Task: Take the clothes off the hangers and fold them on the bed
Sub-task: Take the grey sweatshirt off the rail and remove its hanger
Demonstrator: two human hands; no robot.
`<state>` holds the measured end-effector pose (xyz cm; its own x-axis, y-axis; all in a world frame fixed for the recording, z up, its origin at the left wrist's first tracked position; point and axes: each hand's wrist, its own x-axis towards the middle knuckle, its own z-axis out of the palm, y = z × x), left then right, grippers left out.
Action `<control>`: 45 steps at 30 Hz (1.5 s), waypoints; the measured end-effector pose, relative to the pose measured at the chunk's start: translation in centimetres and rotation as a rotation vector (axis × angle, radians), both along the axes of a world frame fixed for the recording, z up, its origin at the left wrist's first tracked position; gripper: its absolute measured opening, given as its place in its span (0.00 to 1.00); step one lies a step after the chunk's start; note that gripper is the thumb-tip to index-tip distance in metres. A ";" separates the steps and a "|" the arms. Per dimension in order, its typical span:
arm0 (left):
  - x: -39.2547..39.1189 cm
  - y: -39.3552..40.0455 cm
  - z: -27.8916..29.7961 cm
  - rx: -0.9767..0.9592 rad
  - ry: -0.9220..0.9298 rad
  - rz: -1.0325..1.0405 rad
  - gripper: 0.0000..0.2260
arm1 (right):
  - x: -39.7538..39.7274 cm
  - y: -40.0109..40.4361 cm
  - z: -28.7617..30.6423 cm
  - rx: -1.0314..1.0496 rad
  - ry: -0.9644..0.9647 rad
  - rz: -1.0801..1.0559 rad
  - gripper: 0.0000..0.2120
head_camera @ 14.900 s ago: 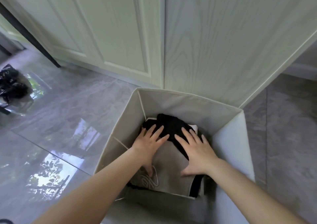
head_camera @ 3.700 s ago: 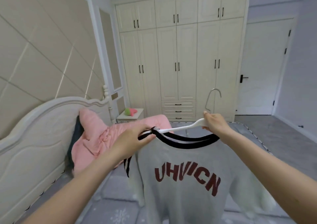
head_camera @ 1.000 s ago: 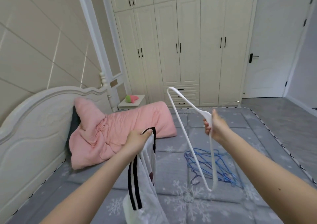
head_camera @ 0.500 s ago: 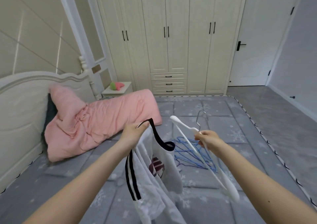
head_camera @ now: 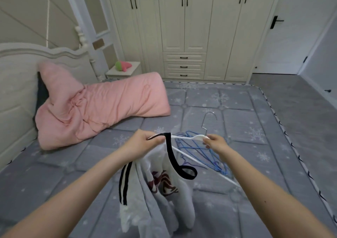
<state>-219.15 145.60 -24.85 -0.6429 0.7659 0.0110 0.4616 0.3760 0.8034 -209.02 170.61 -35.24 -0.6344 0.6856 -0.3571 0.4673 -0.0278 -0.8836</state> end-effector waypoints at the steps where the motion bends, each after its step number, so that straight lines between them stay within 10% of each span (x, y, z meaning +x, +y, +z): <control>1: -0.2 0.2 -0.1 -0.005 0.006 -0.002 0.22 | -0.9 1.4 0.1 0.013 0.025 -0.033 0.16; 4: -0.6 0.6 -0.3 -0.001 0.028 -0.010 0.21 | -2.8 4.7 0.4 0.038 -0.032 -0.083 0.32; 11: -1.7 -0.1 -0.4 0.002 0.020 0.035 0.18 | -2.9 -1.2 0.9 -0.058 -0.057 0.296 0.15; 16: -1.7 -1.3 1.0 -0.011 0.008 0.015 0.18 | -2.5 -5.6 1.3 -0.178 -0.046 0.690 0.35; 22: -1.2 -3.7 4.9 -0.003 0.052 -0.004 0.13 | -3.1 -9.5 3.6 0.329 -0.142 0.898 0.42; 27: -0.9 -7.4 8.7 0.029 0.047 0.027 0.14 | -2.1 -10.9 6.9 0.409 -0.158 0.998 0.18; 45: 4.8 -19.7 11.7 0.343 0.340 0.477 0.04 | 4.5 -16.1 15.2 0.146 0.310 0.396 0.06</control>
